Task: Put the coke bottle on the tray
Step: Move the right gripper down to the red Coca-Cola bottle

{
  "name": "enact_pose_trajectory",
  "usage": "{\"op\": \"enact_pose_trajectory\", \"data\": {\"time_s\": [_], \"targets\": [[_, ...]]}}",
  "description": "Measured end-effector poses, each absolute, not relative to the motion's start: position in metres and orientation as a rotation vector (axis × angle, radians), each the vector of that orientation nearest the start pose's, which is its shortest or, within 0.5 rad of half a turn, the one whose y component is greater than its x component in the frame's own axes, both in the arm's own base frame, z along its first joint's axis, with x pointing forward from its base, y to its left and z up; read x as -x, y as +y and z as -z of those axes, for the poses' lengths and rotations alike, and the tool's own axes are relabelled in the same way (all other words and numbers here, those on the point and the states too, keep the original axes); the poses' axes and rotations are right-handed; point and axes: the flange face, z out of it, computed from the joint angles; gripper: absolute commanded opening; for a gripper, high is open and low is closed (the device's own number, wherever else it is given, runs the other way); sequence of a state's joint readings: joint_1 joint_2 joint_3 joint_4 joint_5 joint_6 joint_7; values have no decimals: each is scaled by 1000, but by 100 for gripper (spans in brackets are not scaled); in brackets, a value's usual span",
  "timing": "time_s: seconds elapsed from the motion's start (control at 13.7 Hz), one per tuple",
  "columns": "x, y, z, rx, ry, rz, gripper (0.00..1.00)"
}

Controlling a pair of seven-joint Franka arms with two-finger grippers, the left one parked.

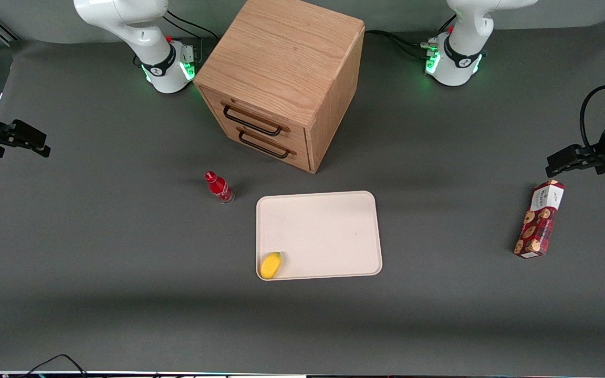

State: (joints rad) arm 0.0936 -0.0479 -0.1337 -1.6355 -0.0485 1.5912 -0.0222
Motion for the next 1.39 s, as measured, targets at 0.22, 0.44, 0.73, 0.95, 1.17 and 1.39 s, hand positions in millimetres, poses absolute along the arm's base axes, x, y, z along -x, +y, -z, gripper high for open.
{"op": "enact_pose_trajectory", "data": {"time_s": [0.22, 0.44, 0.73, 0.95, 1.17, 1.39], "targets": [[-541, -28, -621, 3178, 27, -2, 100], [-548, -13, -606, 3095, 14, -43, 100], [-574, 97, -559, 3046, 50, -61, 100], [-571, 199, -507, 3073, 44, -123, 100], [-560, 244, -441, 3086, 68, -129, 100], [-537, 252, -375, 3148, 10, -170, 100]]}}
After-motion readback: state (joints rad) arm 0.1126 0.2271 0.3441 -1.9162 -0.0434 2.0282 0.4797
